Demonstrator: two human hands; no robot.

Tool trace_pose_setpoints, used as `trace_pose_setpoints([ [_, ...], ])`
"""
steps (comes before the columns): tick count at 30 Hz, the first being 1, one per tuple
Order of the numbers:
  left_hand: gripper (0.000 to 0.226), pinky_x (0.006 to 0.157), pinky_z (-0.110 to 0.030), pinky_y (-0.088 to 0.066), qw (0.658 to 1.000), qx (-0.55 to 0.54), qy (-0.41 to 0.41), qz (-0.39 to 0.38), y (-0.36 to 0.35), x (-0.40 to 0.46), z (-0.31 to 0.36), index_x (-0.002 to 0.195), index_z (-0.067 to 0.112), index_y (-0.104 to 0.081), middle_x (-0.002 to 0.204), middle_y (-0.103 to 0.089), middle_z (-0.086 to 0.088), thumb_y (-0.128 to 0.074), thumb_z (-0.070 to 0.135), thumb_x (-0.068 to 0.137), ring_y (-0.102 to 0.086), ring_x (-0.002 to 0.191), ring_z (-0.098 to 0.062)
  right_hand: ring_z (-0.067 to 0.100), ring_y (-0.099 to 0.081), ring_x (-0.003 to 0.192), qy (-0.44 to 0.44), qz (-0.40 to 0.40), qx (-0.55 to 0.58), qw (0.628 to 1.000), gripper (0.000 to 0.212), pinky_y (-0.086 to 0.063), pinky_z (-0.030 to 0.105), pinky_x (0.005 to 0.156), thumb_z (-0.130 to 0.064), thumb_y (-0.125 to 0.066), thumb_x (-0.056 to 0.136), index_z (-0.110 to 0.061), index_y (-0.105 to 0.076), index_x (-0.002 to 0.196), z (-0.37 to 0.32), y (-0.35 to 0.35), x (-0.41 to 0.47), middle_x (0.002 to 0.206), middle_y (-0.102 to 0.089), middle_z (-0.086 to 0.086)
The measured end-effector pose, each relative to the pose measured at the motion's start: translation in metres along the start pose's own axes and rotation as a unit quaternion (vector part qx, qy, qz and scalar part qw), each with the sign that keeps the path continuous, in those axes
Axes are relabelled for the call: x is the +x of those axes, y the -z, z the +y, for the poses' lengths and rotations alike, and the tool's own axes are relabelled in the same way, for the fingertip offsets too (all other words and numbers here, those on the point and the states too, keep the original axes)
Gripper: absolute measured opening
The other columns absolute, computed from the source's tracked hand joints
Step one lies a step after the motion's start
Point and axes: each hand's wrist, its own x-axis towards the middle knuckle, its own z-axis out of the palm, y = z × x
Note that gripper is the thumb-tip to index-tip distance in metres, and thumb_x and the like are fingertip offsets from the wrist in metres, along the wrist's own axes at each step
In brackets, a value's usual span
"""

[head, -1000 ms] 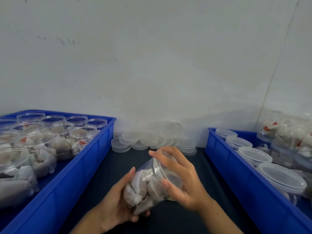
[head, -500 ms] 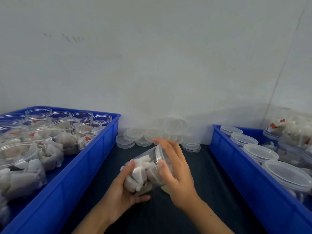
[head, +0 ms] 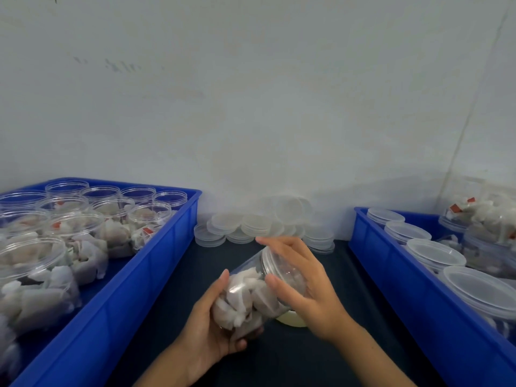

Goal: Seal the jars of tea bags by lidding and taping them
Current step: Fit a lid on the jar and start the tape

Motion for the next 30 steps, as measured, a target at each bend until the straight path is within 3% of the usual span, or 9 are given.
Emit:
trace_pose_setpoints([
  [6, 0.066, 0.044, -0.025, -0.042, 0.997, -0.010, 0.033, -0.067, 0.007, 0.003, -0.001, 0.097, 0.010, -0.077, 0.082, -0.066, -0.018, -0.059, 0.066, 0.067, -0.063, 0.063, -0.031, 0.023, -0.055, 0.110, 0.079, 0.045, -0.083, 0.992, 0.046, -0.049, 0.035, 0.089, -0.036, -0.053, 0.091, -0.026, -0.054, 0.136, 0.006, -0.008, -0.004, 0.119, -0.050, -0.005],
  [12, 0.041, 0.073, -0.033, -0.057, 0.993, 0.020, -0.112, -0.016, -0.002, 0.005, -0.008, 0.104, 0.028, -0.075, 0.102, -0.072, -0.013, -0.069, 0.055, 0.074, -0.069, 0.084, -0.022, 0.010, -0.056, 0.107, -0.081, 0.108, 0.052, 0.990, 0.040, -0.044, 0.016, 0.089, -0.044, -0.050, 0.091, -0.037, -0.057, 0.129, -0.004, -0.016, 0.003, 0.113, -0.056, -0.004],
  [15, 0.071, 0.068, -0.027, -0.057, 0.975, 0.103, -0.187, 0.057, -0.005, 0.004, -0.010, 0.119, 0.034, -0.057, 0.111, -0.070, 0.000, -0.081, 0.051, 0.054, -0.070, 0.094, -0.016, 0.024, -0.059, 0.101, -0.256, 0.131, 0.137, 0.948, 0.026, -0.051, 0.038, 0.092, -0.034, -0.048, 0.098, -0.023, -0.065, 0.114, -0.007, -0.019, 0.003, 0.110, -0.057, 0.019],
  [17, 0.076, 0.066, -0.026, -0.057, 0.962, 0.135, -0.221, 0.086, 0.000, 0.004, -0.011, 0.117, 0.037, -0.051, 0.108, -0.069, 0.007, -0.081, 0.051, 0.048, -0.069, 0.094, -0.012, 0.039, -0.054, 0.109, -0.309, 0.050, 0.165, 0.935, 0.029, -0.045, 0.051, 0.099, -0.032, -0.043, 0.101, -0.008, -0.057, 0.110, 0.000, -0.015, 0.001, 0.115, -0.052, 0.028],
  [19, 0.071, 0.065, -0.027, -0.056, 0.968, 0.120, -0.205, 0.080, 0.003, 0.003, -0.009, 0.115, 0.036, -0.056, 0.107, -0.070, 0.004, -0.080, 0.053, 0.051, -0.070, 0.090, -0.015, 0.031, -0.046, 0.126, -0.296, -0.014, 0.132, 0.946, 0.028, -0.037, 0.037, 0.109, -0.029, -0.037, 0.104, -0.016, -0.051, 0.124, 0.005, -0.007, -0.001, 0.132, -0.049, 0.017],
  [22, 0.050, 0.065, -0.033, -0.054, 0.988, 0.047, -0.144, 0.033, 0.004, 0.002, -0.008, 0.106, 0.027, -0.073, 0.099, -0.073, -0.012, -0.078, 0.053, 0.063, -0.067, 0.077, -0.022, 0.004, -0.032, 0.137, -0.137, -0.042, 0.007, 0.990, 0.049, -0.030, 0.008, 0.101, -0.036, -0.034, 0.103, -0.033, -0.023, 0.151, 0.001, -0.008, 0.008, 0.147, -0.033, -0.012],
  [25, 0.038, 0.066, -0.034, -0.052, 0.991, 0.028, -0.128, 0.020, 0.003, 0.001, -0.008, 0.100, 0.028, -0.076, 0.096, -0.072, -0.015, -0.072, 0.054, 0.072, -0.067, 0.076, -0.022, 0.005, -0.038, 0.131, -0.015, -0.050, -0.089, 0.995, 0.053, -0.040, 0.018, 0.099, -0.054, -0.033, 0.096, -0.039, -0.028, 0.147, 0.004, -0.002, -0.012, 0.138, -0.036, -0.021],
  [28, 0.052, 0.065, -0.028, -0.057, 0.974, 0.089, -0.197, 0.060, 0.004, 0.002, -0.007, 0.104, 0.045, -0.065, 0.101, -0.072, 0.003, -0.080, 0.054, 0.055, -0.070, 0.083, -0.015, 0.014, -0.051, 0.118, -0.170, 0.014, 0.038, 0.985, 0.038, -0.052, 0.034, 0.091, -0.057, -0.028, 0.098, -0.039, -0.046, 0.126, 0.008, -0.015, -0.005, 0.123, -0.050, -0.011],
  [30, 0.065, 0.067, -0.028, -0.057, 0.963, 0.120, -0.223, 0.088, 0.006, 0.003, -0.006, 0.107, 0.045, -0.058, 0.105, -0.069, 0.008, -0.083, 0.052, 0.047, -0.069, 0.091, -0.013, 0.021, -0.051, 0.118, -0.294, -0.028, 0.120, 0.948, 0.035, -0.054, 0.043, 0.088, -0.054, -0.026, 0.101, -0.036, -0.047, 0.122, 0.011, -0.015, 0.000, 0.126, -0.051, -0.004],
])
